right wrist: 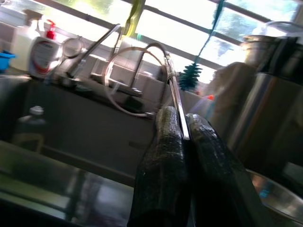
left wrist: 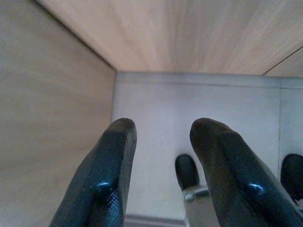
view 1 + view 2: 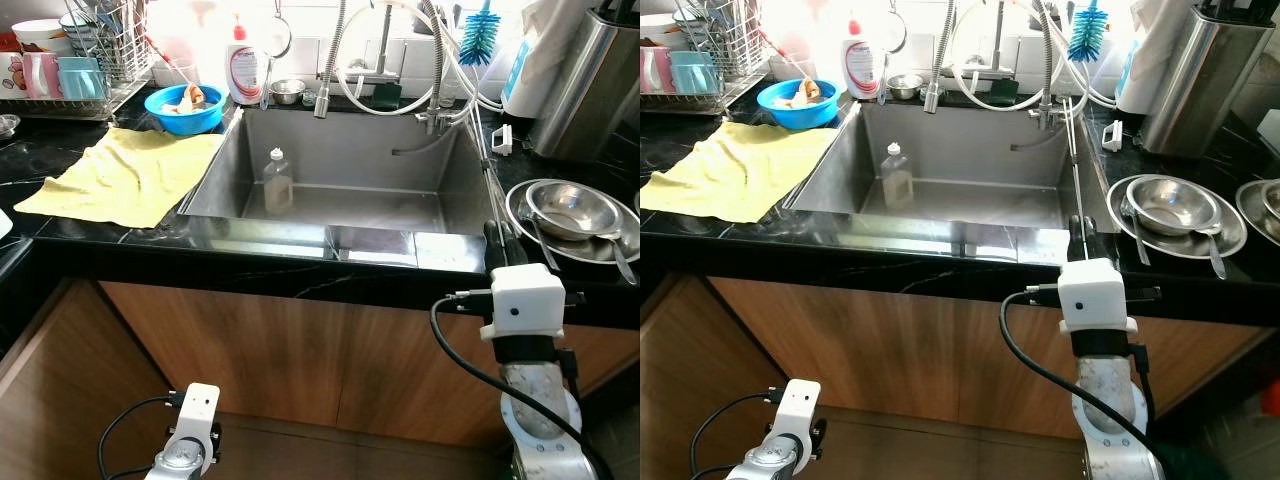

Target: Kitchen organization

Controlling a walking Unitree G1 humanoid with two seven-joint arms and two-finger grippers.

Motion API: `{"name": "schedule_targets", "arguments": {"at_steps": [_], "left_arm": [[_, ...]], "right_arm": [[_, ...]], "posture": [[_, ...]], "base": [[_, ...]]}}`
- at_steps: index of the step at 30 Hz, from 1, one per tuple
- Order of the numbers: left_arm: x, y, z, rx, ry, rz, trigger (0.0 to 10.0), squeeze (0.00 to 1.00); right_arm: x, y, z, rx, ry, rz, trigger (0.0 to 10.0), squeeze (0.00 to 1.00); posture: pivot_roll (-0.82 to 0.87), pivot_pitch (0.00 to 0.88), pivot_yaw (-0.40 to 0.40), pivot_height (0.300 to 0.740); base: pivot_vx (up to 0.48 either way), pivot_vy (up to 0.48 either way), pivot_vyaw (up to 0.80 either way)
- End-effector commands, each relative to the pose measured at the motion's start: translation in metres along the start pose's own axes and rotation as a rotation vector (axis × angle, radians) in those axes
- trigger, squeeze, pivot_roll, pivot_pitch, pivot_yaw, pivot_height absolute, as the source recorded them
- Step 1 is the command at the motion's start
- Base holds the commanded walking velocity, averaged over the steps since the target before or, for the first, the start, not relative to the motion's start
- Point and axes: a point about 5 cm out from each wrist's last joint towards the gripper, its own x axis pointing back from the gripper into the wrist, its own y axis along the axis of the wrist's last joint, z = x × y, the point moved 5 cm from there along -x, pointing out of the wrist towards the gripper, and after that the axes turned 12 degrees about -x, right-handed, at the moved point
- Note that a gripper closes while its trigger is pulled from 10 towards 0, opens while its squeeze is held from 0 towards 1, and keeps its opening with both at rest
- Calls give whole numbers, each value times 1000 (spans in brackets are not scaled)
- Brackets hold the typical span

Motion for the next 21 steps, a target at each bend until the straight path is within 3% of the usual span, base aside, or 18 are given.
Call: {"name": "schedule_targets", "arguments": {"at_steps": [1, 9, 21], "left_arm": [[1, -10, -3, -9, -14, 37, 10000, 0], [1, -10, -4, -3, -19, 37, 10000, 0], [1, -7, -4, 2, -16, 29, 10000, 0]], "right_arm": [[-1, 11, 1, -10, -4, -36, 10000, 0], [0, 11, 3, 5, 7, -26, 10000, 0], [-6, 11, 3, -12, 8, -23, 10000, 0]], "posture": [[-108, 0, -1, 740], [-115, 0, 3, 740], [-109, 0, -9, 740]], "base": [[0, 0, 0], [0, 0, 0], [273, 0, 76]]}}
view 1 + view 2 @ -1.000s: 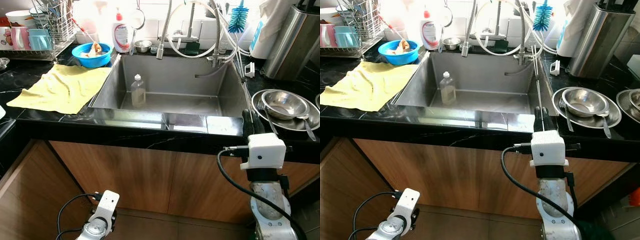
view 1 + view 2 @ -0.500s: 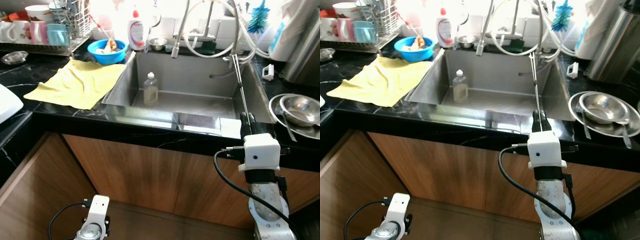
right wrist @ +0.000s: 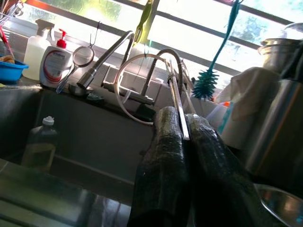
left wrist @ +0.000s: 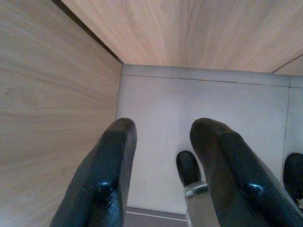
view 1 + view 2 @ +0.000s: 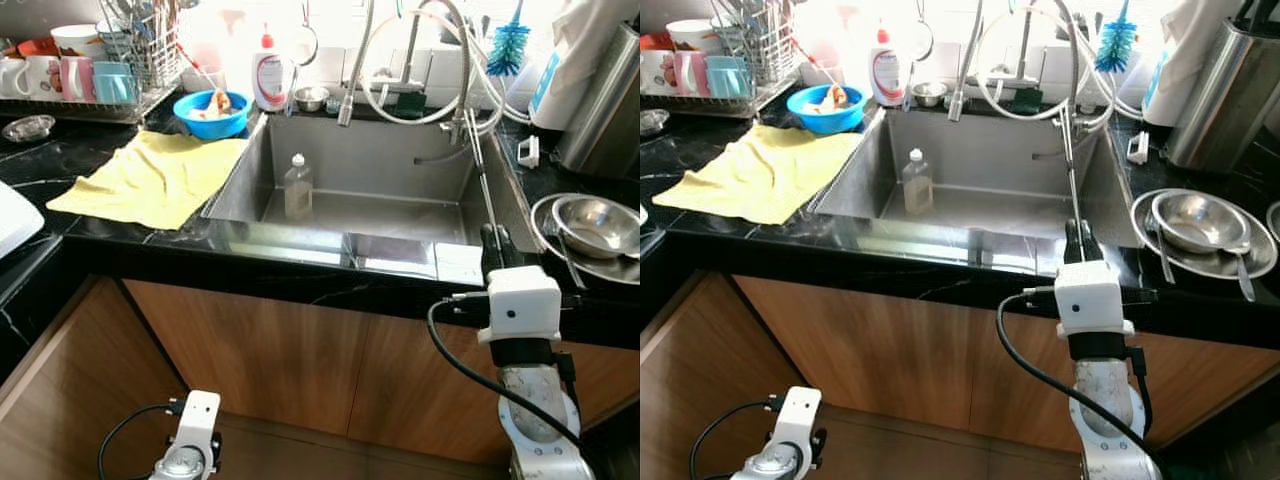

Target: Kitchen organization

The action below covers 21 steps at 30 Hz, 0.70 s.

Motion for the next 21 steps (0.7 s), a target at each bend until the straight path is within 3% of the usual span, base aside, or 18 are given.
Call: {"name": "schedule_targets", "arguments": {"at_steps": [1, 21], "left_arm": [[0, -1, 0, -2, -2, 6, 10000, 0], [-1, 3, 2, -11, 3, 0, 10000, 0]], "right_arm": [[-4, 7, 0, -6, -1, -21, 10000, 0], [-5, 3, 5, -24, 12, 4, 10000, 0]], "posture": [[-110, 0, -9, 740], [-108, 0, -7, 740]], "base": [[330, 0, 0], [359, 0, 0]]}}
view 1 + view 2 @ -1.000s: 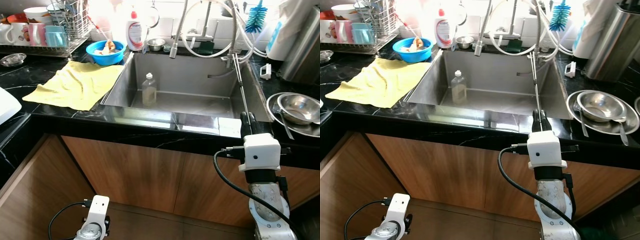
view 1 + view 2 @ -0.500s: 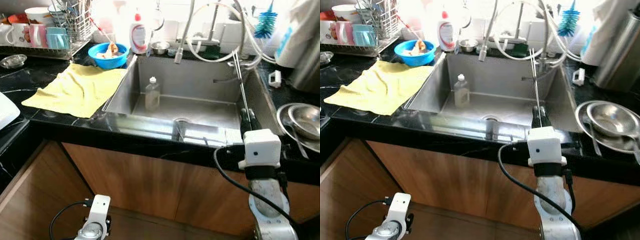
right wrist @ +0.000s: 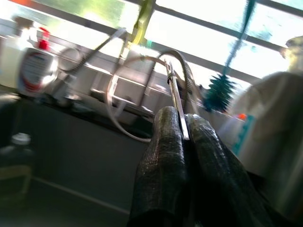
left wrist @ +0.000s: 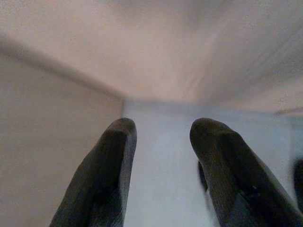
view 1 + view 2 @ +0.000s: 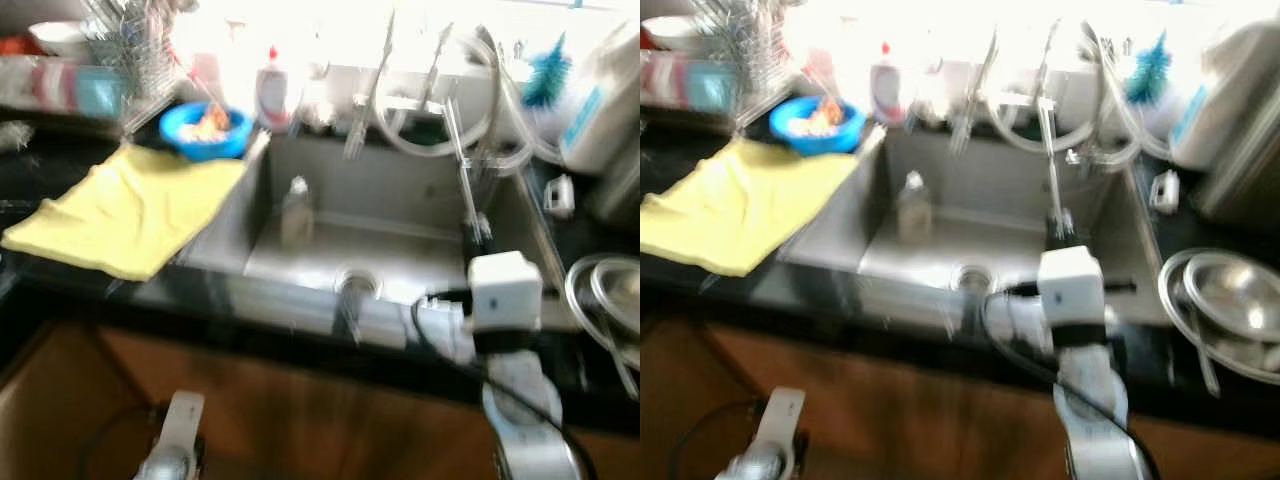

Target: Kitchen organization

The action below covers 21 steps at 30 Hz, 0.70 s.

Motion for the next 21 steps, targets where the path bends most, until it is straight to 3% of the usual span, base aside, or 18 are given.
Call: {"name": "schedule_targets", "arguments": {"at_steps": [1, 21], "left_arm": [[0, 6, -8, -4, -18, -12, 10000, 0], [0, 4, -6, -16, -10, -10, 10000, 0]], "right_arm": [[0, 1, -7, 4, -21, 2, 10000, 0], [-1, -3, 5, -108, 28, 64, 10000, 0]], "posture": [[-106, 0, -6, 740], [-104, 0, -6, 740]], "base": [[356, 0, 0], [31, 0, 0]]}}
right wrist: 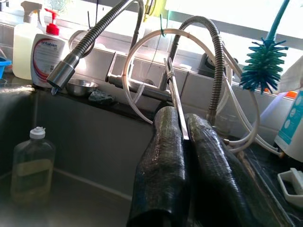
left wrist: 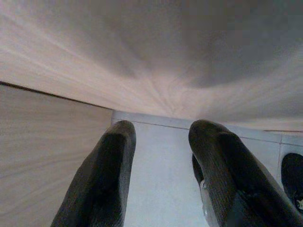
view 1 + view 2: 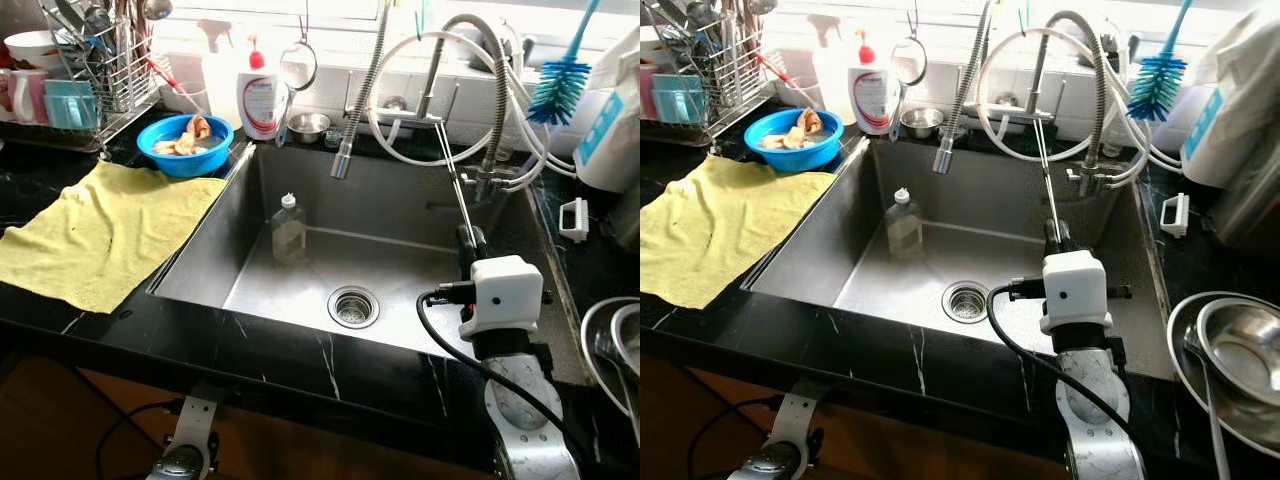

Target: Kitchen organization

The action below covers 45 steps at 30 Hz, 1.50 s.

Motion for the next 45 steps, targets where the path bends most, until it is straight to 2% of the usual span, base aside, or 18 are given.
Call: {"name": "schedule_targets", "arguments": {"at_steps": [1, 5, 10, 15, 18, 26, 28, 33, 36, 37, 38, 41, 45], "left_arm": [[0, 1, 0, -11, 3, 0, 10000, 0], [0, -1, 2, -7, 11, 6, 10000, 0], [0, -3, 3, -5, 13, 13, 10000, 0], [0, -2, 2, -8, 11, 12, 10000, 0], [0, -3, 2, -7, 10, 14, 10000, 0], [0, -2, 1, -5, 7, 15, 10000, 0], [0, -2, 0, -8, 5, 17, 10000, 0], [0, -2, -1, -19, 0, 15, 10000, 0], [0, -1, -2, -19, -1, 11, 10000, 0], [0, 0, -2, -19, -1, 11, 10000, 0], [0, -1, -2, -19, -1, 11, 10000, 0], [0, -2, -2, -24, -3, 14, 10000, 0], [0, -2, -2, -27, -5, 13, 10000, 0]], "right_arm": [[0, 6, 2, -23, 12, -10, 10000, 0], [0, -2, 7, -57, 29, 44, 10000, 0], [4, -22, 20, -124, 88, 191, 10000, 0], [1, -20, 20, -166, 88, 204, 10000, 0], [-6, -21, 18, -217, 78, 258, 10000, 0], [-30, -12, 13, -272, 50, 295, 10000, 0], [-37, -13, 18, -278, 85, 344, 10000, 0], [-40, -22, 26, -332, 114, 400, 10000, 0], [-38, -34, 25, -352, 88, 466, 10000, 4], [-35, -38, 26, -371, 82, 498, 10000, 51], [-33, -42, 27, -377, 81, 523, 10000, 55], [-24, -53, 27, -370, 75, 579, 10000, 16], [-18, -61, 24, -393, 47, 624, 10000, 43]], "posture": [[-104, 0, -7, 740], [-103, 0, -7, 740], [-103, 0, -6, 740], [-106, 0, -8, 740], [-104, 0, -9, 740], [-109, 0, -6, 740], [-112, 0, -5, 740], [-105, 0, -7, 740], [-97, 0, -10, 740], [-97, 0, -10, 740], [-98, 0, -9, 740], [-101, 0, -8, 740], [-102, 0, -7, 740]], "base": [[0, 0, 0], [0, 0, 0], [0, 0, 0], [0, 0, 0], [0, 0, 0], [0, 0, 0], [0, 0, 0], [0, 0, 0], [0, 0, 0], [0, 0, 0], [0, 0, 0], [0, 0, 0], [0, 0, 0]]}}
